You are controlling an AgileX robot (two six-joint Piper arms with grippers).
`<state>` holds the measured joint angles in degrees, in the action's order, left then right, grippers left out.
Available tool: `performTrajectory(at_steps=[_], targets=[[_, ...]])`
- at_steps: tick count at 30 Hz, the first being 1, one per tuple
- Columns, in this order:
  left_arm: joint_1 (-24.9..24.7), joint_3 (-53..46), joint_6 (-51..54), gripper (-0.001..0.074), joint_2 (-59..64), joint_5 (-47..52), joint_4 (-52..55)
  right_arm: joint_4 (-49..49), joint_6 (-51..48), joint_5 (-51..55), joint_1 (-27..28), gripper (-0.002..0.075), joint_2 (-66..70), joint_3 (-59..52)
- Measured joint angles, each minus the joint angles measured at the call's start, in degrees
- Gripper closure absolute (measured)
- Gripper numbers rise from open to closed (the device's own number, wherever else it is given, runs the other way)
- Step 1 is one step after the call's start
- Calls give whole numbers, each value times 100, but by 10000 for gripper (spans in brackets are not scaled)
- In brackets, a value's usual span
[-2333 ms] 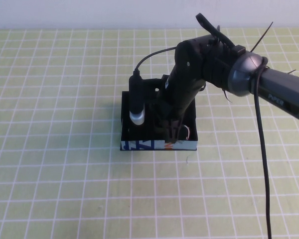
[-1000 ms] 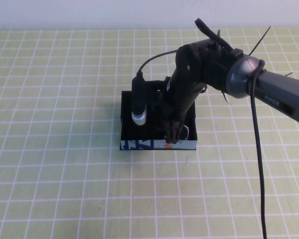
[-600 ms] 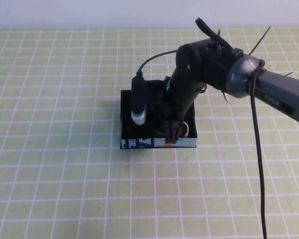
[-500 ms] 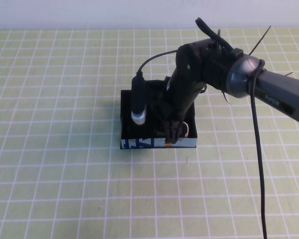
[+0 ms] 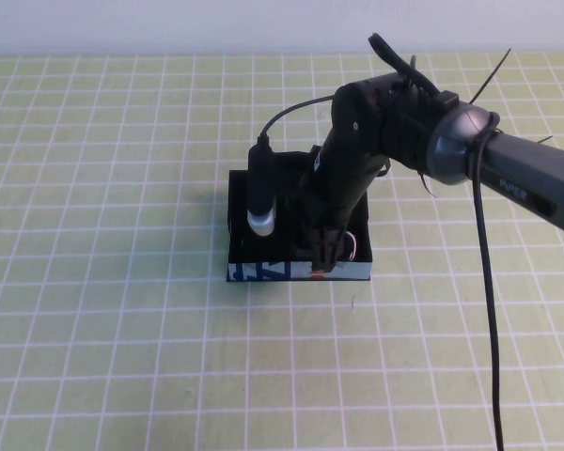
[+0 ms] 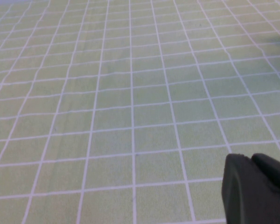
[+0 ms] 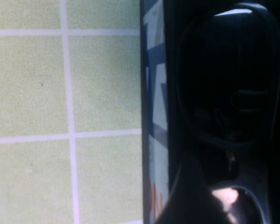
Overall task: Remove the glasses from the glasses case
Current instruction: Pick up the glasses from the glasses case
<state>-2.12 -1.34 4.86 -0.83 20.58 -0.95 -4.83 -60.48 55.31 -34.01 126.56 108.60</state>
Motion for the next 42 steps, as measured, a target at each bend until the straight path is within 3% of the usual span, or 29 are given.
performTrajectory(at_steps=[42], targets=[[0, 0, 0, 739, 0, 0, 0, 68, 0, 102, -33, 352, 229, 284]])
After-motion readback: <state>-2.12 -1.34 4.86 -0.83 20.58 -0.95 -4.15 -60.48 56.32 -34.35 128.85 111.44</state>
